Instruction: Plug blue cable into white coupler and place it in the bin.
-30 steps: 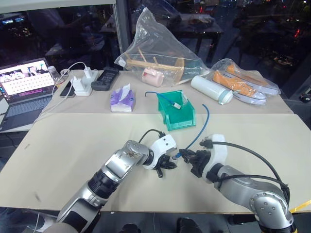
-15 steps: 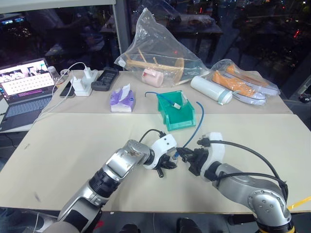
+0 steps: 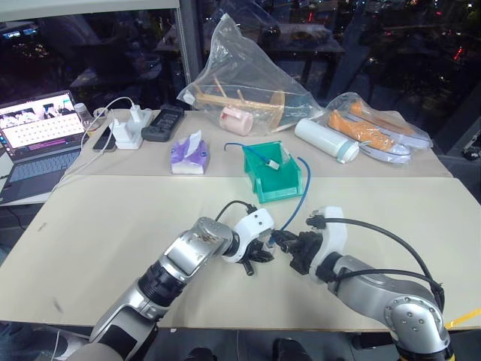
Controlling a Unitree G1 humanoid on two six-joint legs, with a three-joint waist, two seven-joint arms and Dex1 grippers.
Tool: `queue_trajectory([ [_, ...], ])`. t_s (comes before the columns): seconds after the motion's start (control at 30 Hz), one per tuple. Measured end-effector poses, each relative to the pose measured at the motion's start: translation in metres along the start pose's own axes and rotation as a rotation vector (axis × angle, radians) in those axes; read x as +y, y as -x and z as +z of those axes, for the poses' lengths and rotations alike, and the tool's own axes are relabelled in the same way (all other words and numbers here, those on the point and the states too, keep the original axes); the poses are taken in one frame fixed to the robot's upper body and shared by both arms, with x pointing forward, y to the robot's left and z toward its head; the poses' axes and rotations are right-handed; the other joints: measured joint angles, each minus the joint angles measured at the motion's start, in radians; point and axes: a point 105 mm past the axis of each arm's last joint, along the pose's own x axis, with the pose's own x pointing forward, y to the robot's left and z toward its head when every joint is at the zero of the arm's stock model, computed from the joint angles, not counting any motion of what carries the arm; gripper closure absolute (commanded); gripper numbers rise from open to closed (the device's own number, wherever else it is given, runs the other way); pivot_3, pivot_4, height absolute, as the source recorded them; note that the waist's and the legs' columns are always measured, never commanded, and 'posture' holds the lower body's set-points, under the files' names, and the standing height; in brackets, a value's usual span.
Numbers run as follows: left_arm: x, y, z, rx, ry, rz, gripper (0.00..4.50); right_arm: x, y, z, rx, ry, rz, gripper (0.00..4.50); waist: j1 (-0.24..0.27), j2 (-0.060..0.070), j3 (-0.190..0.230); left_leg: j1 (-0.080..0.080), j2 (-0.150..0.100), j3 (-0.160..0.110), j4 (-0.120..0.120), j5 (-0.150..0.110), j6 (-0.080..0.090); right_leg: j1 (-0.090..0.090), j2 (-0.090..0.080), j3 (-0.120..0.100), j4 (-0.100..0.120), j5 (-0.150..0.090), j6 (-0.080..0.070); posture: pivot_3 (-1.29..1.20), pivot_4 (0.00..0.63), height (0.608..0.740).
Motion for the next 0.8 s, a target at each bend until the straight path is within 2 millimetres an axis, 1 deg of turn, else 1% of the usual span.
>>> queue_trajectory([
  [0.4, 0.000, 0.001, 0.000, 0.005, 0.003, 0.021, 3.84, -0.006, -0.002, -0.002, 0.011, 0.002, -0.014, 4.50, -0.002, 0.000, -0.001, 0.001, 0.000, 0.000, 0.000, 0.000, 0.000, 0.000, 0.000, 0.000, 0.000, 0.000, 0.000, 0.00, 0.150, 0.740],
  [0.53, 0.000, 0.002, -0.001, 0.013, 0.009, 0.031, 3.84, -0.015, -0.004, -0.004, 0.020, 0.006, -0.041, 4.50, -0.004, -0.001, -0.002, 0.001, 0.000, 0.000, -0.001, 0.000, 0.000, 0.000, 0.000, 0.000, 0.000, 0.000, 0.000, 0.00, 0.150, 0.740],
  [0.63, -0.002, 0.002, -0.001, 0.010, 0.006, 0.032, 3.84, -0.024, -0.004, -0.010, 0.052, 0.015, -0.071, 4.50, -0.004, -0.001, -0.003, 0.001, 0.000, 0.000, -0.001, 0.000, 0.000, 0.000, 0.000, 0.000, 0.000, -0.001, -0.001, 0.00, 0.150, 0.740],
  [0.8, -0.002, 0.002, -0.002, 0.015, 0.013, 0.039, 3.84, -0.027, -0.003, -0.016, 0.083, 0.028, -0.083, 4.50, -0.004, -0.001, -0.003, 0.001, 0.000, 0.000, -0.001, 0.000, 0.000, 0.000, 0.001, 0.000, 0.000, -0.001, -0.001, 0.00, 0.150, 0.740],
])
